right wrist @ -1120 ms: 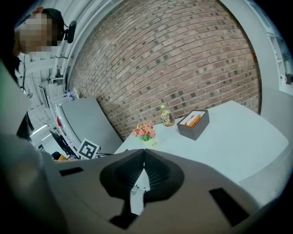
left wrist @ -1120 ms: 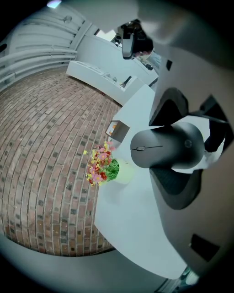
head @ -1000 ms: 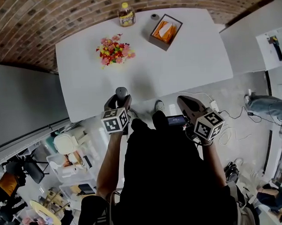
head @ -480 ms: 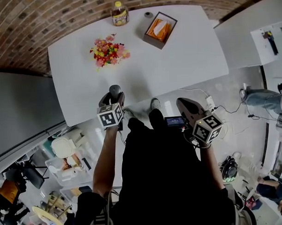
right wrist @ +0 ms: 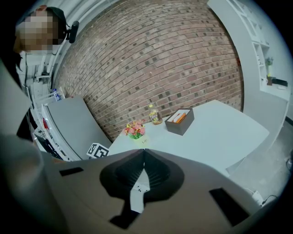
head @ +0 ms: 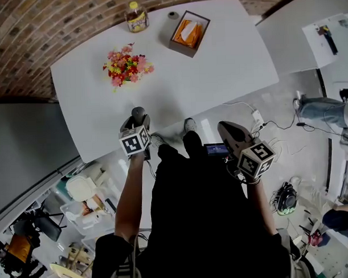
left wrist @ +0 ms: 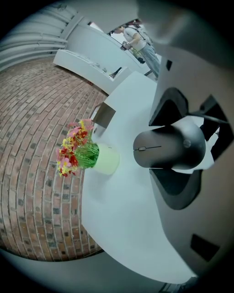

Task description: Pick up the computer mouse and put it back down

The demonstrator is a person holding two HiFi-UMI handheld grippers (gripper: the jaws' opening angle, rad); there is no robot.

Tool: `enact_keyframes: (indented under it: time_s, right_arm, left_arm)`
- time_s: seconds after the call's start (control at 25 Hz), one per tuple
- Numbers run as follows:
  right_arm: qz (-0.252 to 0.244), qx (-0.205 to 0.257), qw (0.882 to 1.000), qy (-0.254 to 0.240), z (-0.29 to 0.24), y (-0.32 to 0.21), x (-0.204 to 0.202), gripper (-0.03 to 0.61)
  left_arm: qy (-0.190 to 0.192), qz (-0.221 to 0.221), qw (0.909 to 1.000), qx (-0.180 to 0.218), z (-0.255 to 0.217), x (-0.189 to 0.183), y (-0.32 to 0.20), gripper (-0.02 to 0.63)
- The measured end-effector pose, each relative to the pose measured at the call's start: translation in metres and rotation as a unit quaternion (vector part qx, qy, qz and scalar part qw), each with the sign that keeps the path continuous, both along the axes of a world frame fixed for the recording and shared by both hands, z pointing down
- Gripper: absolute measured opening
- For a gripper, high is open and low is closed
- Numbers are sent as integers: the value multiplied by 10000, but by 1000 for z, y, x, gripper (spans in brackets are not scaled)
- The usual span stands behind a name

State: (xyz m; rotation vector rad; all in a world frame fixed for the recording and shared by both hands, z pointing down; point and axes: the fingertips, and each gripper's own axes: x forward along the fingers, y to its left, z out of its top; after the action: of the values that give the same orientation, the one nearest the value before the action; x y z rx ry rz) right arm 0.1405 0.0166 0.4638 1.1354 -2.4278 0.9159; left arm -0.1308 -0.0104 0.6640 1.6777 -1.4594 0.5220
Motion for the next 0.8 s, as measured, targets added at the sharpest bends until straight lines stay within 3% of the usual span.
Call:
enact_keyframes:
  time_s: [0.8]
  right_arm:
    - [422, -126, 9988, 201, 1, 21, 18, 17]
  left_arm:
    - [-369, 141, 9986, -343, 34, -10, -14, 304]
